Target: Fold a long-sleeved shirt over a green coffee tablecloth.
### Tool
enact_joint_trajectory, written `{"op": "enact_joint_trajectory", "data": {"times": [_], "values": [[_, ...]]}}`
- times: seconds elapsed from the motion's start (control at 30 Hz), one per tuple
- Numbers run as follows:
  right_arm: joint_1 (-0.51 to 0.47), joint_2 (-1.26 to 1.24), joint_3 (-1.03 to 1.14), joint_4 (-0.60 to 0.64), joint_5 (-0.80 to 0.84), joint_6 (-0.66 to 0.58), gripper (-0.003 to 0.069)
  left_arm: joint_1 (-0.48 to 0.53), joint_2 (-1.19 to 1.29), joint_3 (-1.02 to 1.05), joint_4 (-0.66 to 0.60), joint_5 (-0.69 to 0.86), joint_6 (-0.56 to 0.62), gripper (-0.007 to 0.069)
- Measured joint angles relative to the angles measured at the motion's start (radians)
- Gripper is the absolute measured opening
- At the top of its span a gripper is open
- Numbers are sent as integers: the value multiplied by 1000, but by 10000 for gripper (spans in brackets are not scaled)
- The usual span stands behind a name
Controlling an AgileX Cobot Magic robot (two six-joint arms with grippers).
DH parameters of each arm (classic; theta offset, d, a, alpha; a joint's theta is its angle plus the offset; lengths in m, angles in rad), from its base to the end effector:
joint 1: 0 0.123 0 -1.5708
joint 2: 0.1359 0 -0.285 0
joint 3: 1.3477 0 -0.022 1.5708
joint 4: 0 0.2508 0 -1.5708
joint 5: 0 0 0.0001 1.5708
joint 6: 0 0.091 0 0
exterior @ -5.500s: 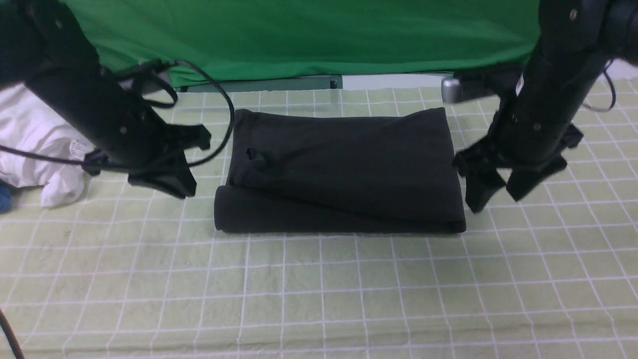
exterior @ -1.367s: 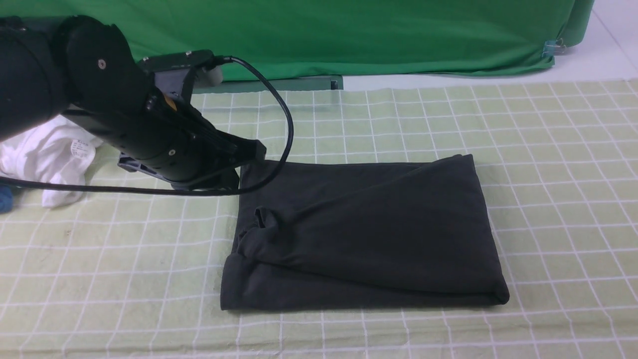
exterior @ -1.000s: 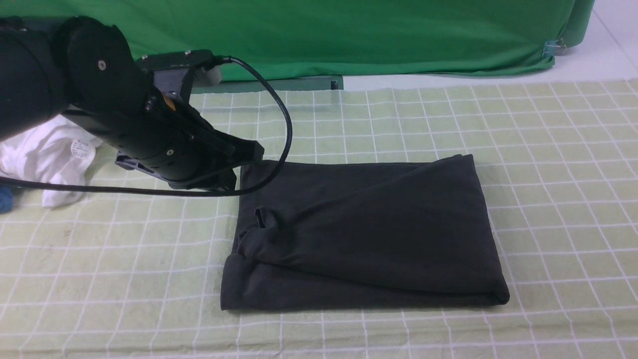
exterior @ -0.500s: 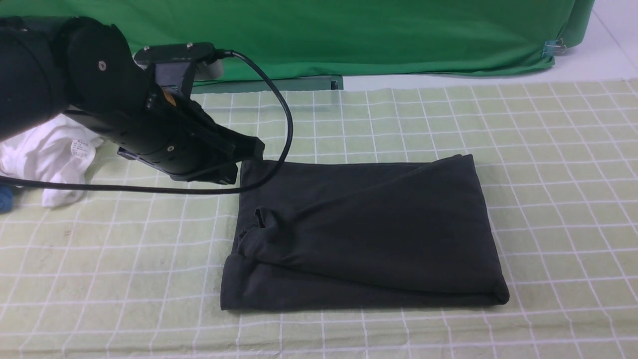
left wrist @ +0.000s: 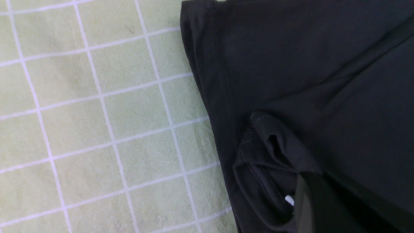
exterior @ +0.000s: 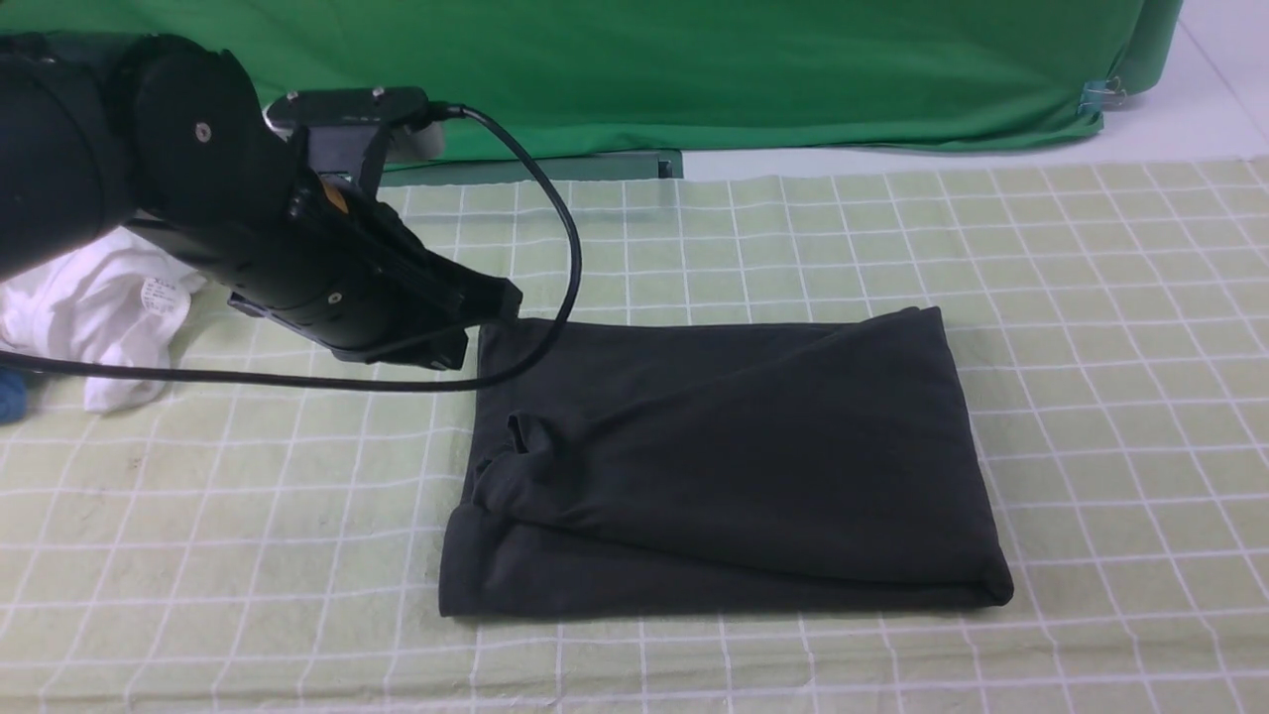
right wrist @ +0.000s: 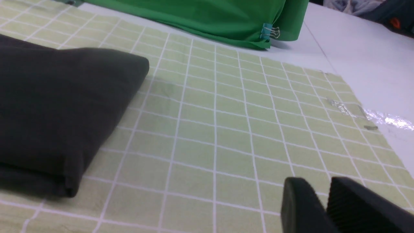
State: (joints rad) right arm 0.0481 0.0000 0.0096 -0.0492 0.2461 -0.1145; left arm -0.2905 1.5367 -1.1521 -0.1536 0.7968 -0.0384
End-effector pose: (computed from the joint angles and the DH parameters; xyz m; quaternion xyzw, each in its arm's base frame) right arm 0.0556 0.0016 0.1877 -0.0763 0.7602 -0.0414 0.6439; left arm 0.3009 -0.1004 0.2739 0.0830 0.9661 -0.1036 0.2214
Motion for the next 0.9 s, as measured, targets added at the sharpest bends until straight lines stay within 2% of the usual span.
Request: {"op": "enact_joint_trajectory", "data": {"times": [0.33, 0.53, 0.73, 0.9], "values": [[0, 0, 0, 0, 2, 0, 174, 0, -66, -58, 1, 175, 50, 14], [2, 0, 0, 1, 2, 0, 192, 0, -217, -72, 11, 238, 76, 14], [72, 0, 0, 1, 2, 0, 202, 0, -361, -72, 70, 286, 79, 14], [91, 0, 0, 1, 2, 0, 218, 0, -429, -72, 84, 291, 79, 14]]}}
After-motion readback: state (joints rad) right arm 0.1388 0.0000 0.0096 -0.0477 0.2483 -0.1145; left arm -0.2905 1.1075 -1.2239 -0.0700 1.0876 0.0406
